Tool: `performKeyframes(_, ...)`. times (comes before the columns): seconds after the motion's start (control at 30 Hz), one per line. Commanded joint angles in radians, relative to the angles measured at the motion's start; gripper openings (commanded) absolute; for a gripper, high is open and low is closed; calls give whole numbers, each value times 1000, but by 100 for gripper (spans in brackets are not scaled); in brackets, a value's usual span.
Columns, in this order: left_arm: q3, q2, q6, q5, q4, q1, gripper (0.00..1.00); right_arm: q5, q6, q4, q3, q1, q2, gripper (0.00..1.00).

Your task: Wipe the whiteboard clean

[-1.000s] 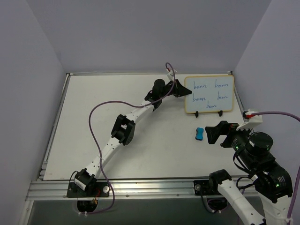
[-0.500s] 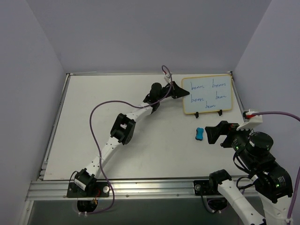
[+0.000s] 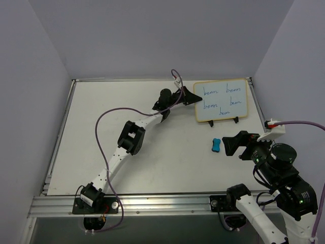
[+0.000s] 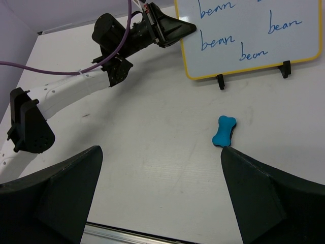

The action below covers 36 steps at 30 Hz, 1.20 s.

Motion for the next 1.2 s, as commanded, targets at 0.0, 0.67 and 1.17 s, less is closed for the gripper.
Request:
performKeyframes(0.0, 8, -128, 7, -15, 127, 12, 2, -17, 7, 8, 27, 2, -11, 98)
performKeyframes(0.67, 39, -153, -91, 115, 258, 35, 2, -28, 14, 18, 24, 1, -1, 97)
performKeyframes(1.17, -130, -348, -82, 106, 279, 75, 2, 30, 13, 17, 35, -1, 26, 97)
